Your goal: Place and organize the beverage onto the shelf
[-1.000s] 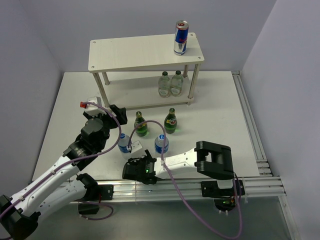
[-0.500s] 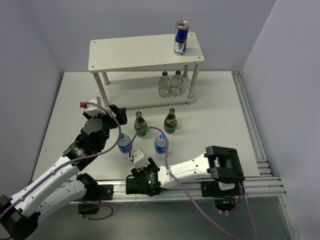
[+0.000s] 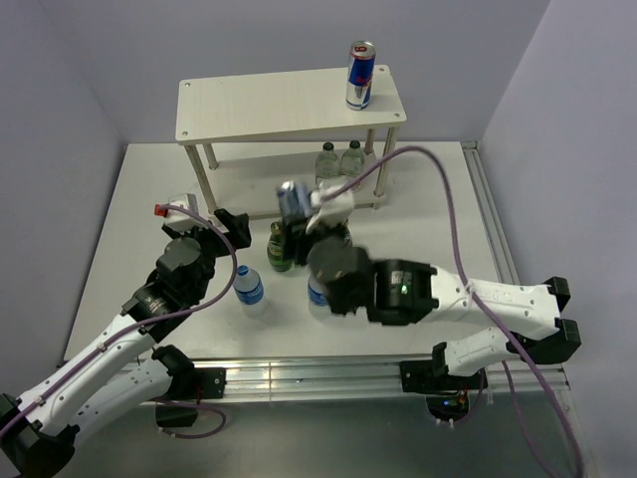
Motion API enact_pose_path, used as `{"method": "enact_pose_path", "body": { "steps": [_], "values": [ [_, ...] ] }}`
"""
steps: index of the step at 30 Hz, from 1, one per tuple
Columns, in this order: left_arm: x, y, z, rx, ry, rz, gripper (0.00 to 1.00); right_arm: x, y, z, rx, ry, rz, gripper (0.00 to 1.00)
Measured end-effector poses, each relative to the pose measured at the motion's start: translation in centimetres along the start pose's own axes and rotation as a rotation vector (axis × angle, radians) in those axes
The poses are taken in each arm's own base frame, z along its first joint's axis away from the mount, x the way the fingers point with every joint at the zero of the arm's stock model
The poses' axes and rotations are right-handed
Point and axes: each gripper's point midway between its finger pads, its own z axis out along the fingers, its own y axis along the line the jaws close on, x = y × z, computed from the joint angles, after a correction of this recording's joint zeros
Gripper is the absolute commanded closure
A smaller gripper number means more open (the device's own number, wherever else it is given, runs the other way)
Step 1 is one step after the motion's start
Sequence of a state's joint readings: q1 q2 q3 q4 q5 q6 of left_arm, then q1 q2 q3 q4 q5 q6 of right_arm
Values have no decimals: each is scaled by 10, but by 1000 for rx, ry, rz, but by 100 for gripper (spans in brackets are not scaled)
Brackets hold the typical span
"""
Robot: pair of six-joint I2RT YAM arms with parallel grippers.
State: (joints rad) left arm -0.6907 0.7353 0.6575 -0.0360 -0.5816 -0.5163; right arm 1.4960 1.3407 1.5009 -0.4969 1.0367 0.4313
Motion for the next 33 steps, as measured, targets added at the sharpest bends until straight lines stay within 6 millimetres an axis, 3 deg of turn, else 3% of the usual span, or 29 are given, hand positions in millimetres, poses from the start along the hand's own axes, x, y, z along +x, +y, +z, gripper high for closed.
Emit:
{"method": "enact_pose_path", "body": {
  "steps": [5,8,12,14,20,26,33],
  "values": [
    [-1,0,-1,1,-4,-3,1,-90,-60,52,126,-268,-8,100],
    [-3,0,-1,-1,-9,-4,1,-133,-71,72,142,-425,-59,100],
    [-3,2,-1,-10,-13,0,1,-182,-67,107,166,-573,-129,100],
    [-4,2,0,-14,-17,2,1,-198,-69,123,180,-634,-151,100],
    [4,10,3,-35,-34,10,1,-218,-105,171,310,-760,-202,100],
    [18,32,1,-90,-55,32,1,-222,-128,215,391,-834,-234,100],
    [8,35,3,-120,-102,23,1,-199,-156,264,446,-845,-280,100]
  ]
}}
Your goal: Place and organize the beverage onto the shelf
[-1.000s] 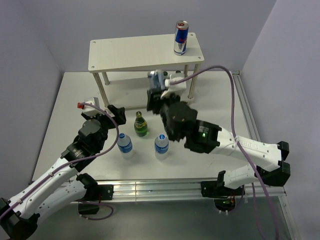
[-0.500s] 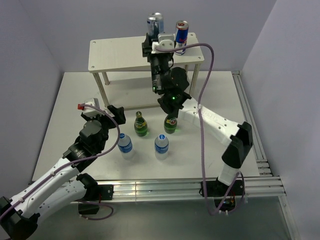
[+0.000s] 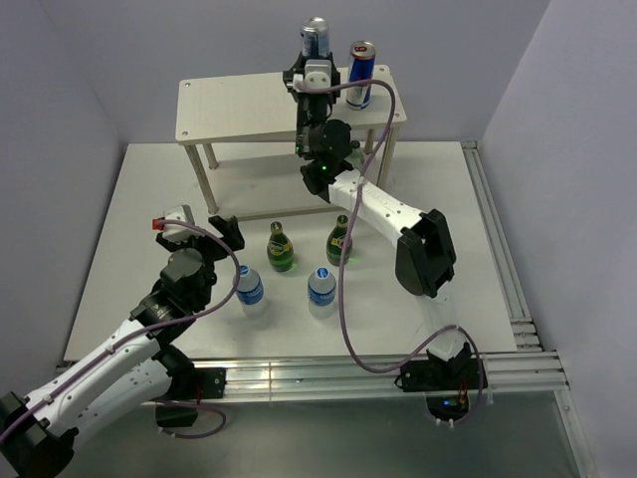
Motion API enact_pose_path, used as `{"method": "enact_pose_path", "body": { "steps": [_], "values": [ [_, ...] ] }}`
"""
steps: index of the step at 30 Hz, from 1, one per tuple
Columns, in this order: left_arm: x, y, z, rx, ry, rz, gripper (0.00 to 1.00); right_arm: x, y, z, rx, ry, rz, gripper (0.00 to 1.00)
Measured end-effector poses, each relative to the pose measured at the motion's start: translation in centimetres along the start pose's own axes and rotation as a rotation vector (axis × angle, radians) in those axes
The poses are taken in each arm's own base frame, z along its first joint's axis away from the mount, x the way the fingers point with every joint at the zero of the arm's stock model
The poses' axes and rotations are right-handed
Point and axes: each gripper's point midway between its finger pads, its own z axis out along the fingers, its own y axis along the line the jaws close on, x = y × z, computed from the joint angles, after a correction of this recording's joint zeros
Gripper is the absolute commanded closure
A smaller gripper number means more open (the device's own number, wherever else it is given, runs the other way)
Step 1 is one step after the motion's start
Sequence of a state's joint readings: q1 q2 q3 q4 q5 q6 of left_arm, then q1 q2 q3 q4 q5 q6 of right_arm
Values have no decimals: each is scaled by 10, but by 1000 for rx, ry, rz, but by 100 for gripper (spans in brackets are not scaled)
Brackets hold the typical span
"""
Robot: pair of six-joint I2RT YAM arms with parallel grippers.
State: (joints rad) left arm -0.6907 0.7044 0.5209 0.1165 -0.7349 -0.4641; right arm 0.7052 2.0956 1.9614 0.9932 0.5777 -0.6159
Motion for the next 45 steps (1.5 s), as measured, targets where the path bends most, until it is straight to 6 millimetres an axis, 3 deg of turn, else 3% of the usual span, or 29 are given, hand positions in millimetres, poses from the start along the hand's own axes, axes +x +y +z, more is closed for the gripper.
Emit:
{"method": "enact_pose_path", "body": {
  "steps": [9,22,24,29,36,39,45],
  "values": [
    [8,4,5,-32,13,31,1,68,-23,-17,26,52,-73,100],
    [6,5,5,-34,5,29,1,63,-38,-38,51,-30,18,100],
    [6,5,5,-35,5,29,1,62,-39,-39,51,-33,20,94],
    [6,5,4,-36,4,29,1,61,-37,-40,49,-34,23,54],
    [4,5,4,-35,1,31,1,65,-35,-43,56,-15,26,17],
    [4,5,4,-35,1,32,1,66,-34,-45,62,-6,31,10],
    [4,5,4,-35,0,32,1,72,-28,-53,57,18,15,9]
  ]
}}
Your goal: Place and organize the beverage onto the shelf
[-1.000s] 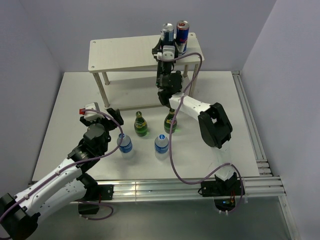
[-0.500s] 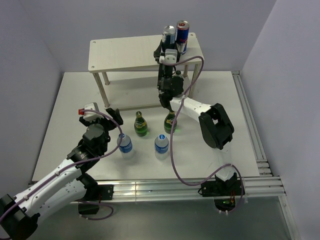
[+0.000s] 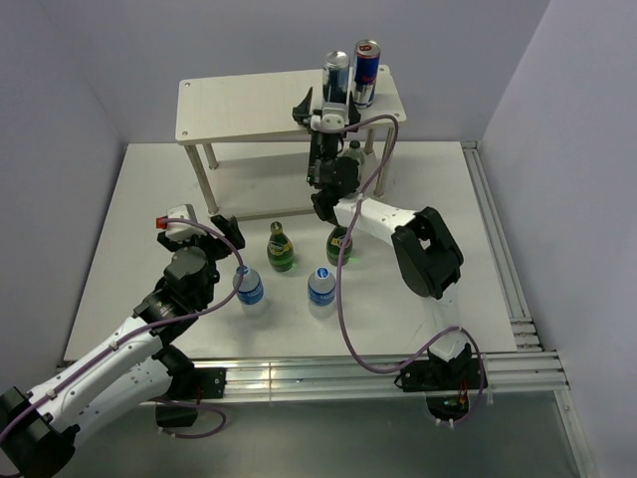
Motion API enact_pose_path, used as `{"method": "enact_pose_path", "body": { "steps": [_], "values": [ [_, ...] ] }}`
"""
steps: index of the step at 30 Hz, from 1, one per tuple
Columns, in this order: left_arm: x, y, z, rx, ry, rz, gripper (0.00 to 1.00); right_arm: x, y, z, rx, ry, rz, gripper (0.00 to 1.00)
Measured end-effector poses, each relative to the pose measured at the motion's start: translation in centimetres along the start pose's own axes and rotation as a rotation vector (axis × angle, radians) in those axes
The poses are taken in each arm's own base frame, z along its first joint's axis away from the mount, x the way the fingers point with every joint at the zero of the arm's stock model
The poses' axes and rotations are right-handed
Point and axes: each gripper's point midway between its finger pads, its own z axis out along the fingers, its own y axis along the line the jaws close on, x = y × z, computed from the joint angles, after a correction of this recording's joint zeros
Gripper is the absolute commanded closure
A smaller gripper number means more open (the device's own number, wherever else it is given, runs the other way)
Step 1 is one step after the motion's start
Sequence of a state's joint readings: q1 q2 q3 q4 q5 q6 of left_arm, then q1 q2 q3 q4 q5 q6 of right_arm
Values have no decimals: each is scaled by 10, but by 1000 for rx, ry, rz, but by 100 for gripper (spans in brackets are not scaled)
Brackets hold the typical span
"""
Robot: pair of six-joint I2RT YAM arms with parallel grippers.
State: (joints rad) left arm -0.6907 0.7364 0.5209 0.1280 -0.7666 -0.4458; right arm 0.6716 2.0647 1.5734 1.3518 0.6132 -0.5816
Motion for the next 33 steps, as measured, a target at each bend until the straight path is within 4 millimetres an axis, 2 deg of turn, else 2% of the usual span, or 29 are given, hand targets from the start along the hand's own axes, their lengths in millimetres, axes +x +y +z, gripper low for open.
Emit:
{"method": "enact_pose_path", "body": {
  "steps": [9,16,21,25,28,30,33],
  "values": [
    [-1,0,0,1,-2,-2,1,-9,14,-22,-12,9,-11,8],
    [-5,0,-2,6,-11,-12,1,-11,26,-56,-44,75,-83,8],
    [-11,0,-4,12,-26,-28,1,-13,19,-71,-52,110,-157,8],
    [-10,0,-4,11,-24,-25,1,-20,6,-96,-74,167,-261,8],
    [-6,0,-2,8,-15,-11,1,-39,0,-122,-118,204,-319,9],
    [-2,0,-1,5,-4,3,1,-65,-4,-143,-153,218,-295,11],
    [6,-2,2,7,18,20,1,-119,-20,-165,-186,245,-156,11]
  ]
}}
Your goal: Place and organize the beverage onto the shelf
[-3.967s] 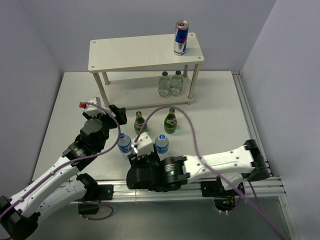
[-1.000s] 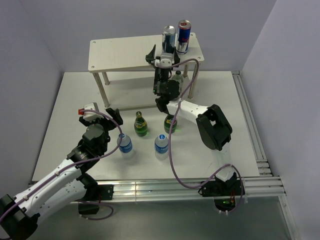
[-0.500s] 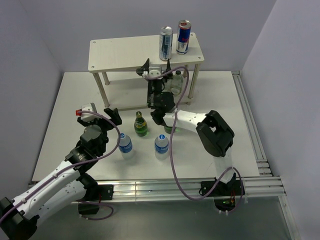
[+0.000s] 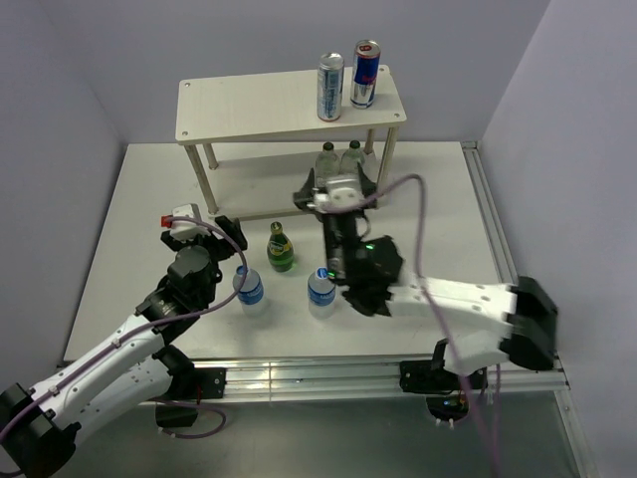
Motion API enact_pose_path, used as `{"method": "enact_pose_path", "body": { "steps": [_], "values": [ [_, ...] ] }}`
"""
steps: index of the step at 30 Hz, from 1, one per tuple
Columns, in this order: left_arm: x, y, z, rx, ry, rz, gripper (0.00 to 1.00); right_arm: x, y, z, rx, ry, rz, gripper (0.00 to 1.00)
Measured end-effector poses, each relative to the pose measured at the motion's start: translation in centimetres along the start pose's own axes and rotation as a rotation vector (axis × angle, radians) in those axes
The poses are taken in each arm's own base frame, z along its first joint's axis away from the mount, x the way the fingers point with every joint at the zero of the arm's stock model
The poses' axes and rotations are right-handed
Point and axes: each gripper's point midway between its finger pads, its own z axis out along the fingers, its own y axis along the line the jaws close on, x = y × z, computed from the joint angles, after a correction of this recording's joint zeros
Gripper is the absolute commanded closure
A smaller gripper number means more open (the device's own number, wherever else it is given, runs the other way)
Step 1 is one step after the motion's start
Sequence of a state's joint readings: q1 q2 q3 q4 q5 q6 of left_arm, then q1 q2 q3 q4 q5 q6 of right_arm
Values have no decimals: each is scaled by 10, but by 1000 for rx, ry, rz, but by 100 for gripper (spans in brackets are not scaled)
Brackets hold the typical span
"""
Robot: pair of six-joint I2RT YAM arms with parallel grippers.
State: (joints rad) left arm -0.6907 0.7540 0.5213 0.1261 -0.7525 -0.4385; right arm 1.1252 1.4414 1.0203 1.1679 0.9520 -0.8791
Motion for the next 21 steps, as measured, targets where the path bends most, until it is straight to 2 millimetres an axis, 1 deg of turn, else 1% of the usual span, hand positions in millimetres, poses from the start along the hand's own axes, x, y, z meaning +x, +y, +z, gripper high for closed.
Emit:
{"method": "enact_pose_path", "body": {
  "steps": [1,3,5,7,9,10,11,12,14,15,17,19,21],
  "values": [
    [3,0,0,3,10,7,1,-17,-12,-12,-23,4,69,11],
    [6,-2,-1,17,26,12,1,-41,-39,-32,-65,23,198,11],
    [8,-5,-2,35,44,11,1,-61,-66,-53,-110,40,375,12],
    [8,-11,-4,62,62,1,1,-66,-85,-72,-161,80,512,12],
    [5,-19,-7,94,77,-5,1,-63,-93,-85,-186,129,580,12],
    [2,-25,-9,113,90,-8,1,-54,-87,-97,-212,186,614,12],
    [-2,-30,-10,126,100,-11,1,-46,-77,-109,-243,232,615,12],
    [-7,-37,-13,142,112,-12,1,-34,-62,-122,-280,281,594,12],
    [-19,-53,-18,170,135,-13,1,-4,-33,-153,-343,373,508,12],
    [-27,-64,-22,187,148,-17,1,11,-23,-168,-370,412,469,12],
    [-35,-82,-30,220,172,-27,1,39,-6,-196,-416,474,387,12],
    [-35,-92,-44,236,209,-30,1,64,-2,-215,-435,520,330,11],
    [-25,-93,-58,230,255,-26,1,80,-6,-226,-436,548,311,11]
  ]
}}
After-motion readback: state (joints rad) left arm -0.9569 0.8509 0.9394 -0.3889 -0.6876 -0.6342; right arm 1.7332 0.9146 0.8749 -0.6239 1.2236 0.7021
